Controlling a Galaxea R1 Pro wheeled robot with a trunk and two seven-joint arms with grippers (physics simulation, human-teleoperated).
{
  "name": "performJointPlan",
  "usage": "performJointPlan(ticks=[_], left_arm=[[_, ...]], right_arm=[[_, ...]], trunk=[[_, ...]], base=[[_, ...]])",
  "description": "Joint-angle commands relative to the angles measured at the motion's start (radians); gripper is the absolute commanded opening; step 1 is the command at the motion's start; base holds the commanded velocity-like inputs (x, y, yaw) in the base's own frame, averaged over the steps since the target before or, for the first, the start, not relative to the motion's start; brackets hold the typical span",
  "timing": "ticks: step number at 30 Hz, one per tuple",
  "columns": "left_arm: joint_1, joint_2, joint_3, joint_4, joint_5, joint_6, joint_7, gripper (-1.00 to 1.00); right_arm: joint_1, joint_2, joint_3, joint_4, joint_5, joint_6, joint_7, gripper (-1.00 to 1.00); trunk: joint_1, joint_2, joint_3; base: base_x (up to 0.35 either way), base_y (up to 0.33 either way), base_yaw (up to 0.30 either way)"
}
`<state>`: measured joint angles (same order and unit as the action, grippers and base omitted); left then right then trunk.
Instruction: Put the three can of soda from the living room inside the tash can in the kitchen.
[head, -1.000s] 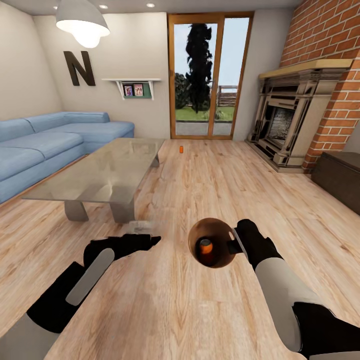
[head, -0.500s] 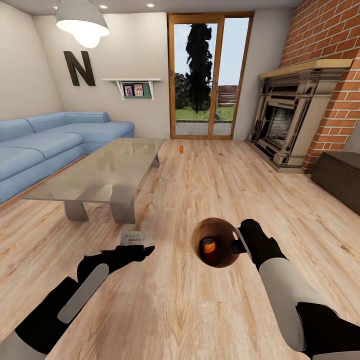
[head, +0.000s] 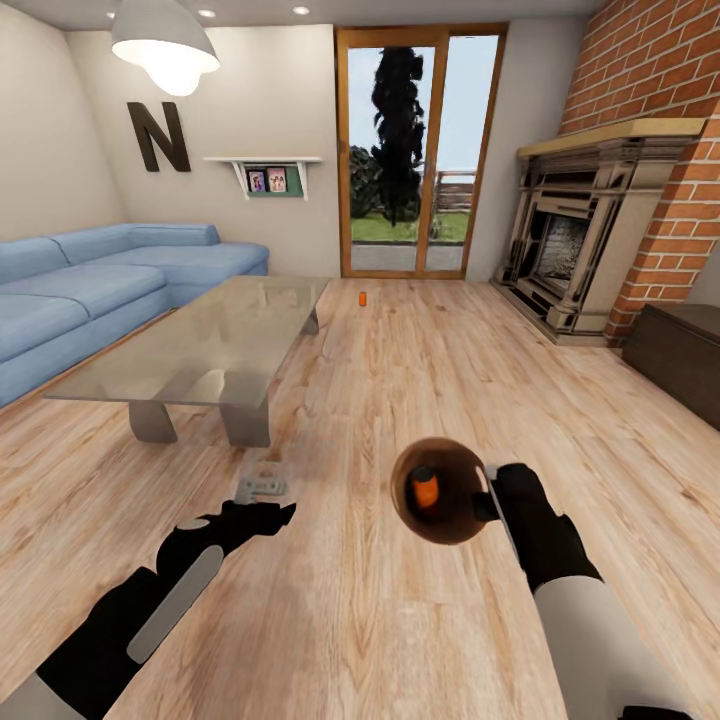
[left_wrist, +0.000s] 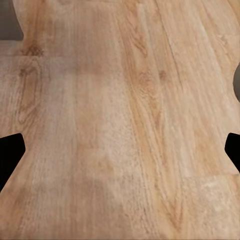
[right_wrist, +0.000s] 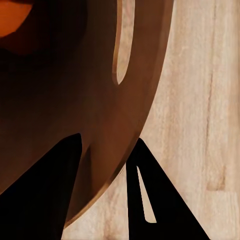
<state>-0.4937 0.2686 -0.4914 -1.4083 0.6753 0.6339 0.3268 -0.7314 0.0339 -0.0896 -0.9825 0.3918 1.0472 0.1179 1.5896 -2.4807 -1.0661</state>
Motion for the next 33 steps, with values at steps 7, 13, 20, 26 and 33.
performJointPlan(ticks=[7,13,20,26,33], left_arm=[[0.002,0.0,-0.002,-0.005,-0.003,-0.01,0.0,1.0],[0.007,0.0,-0.002,0.011,-0.006,-0.054,0.003,1.0],[0.033,0.0,0.005,0.009,-0.004,-0.077,0.001,1.0],[0.038,0.007,0.009,0.007,-0.002,-0.069,-0.003,1.0],[0.038,0.007,0.01,0.009,0.0,-0.069,-0.003,1.0]], right_arm=[[0.022,-0.002,-0.003,-0.027,-0.017,0.0,0.009,-1.0],[0.025,-0.001,-0.003,-0.029,-0.017,0.0,0.008,-1.0],[0.025,0.001,-0.002,-0.028,-0.017,0.0,0.008,-1.0],[0.026,0.001,-0.002,-0.027,-0.017,0.0,0.008,-1.0],[0.026,0.003,-0.001,-0.024,-0.018,0.0,0.007,-1.0]], trunk=[[-0.019,0.035,0.016],[-0.042,0.077,0.035],[-0.069,0.126,0.057],[-0.092,0.168,0.075],[-0.119,0.217,0.094]], base=[[0.0,0.0,0.0],[0.0,0.0,0.0],[0.0,0.0,0.0],[0.0,0.0,0.0],[0.0,0.0,0.055]])
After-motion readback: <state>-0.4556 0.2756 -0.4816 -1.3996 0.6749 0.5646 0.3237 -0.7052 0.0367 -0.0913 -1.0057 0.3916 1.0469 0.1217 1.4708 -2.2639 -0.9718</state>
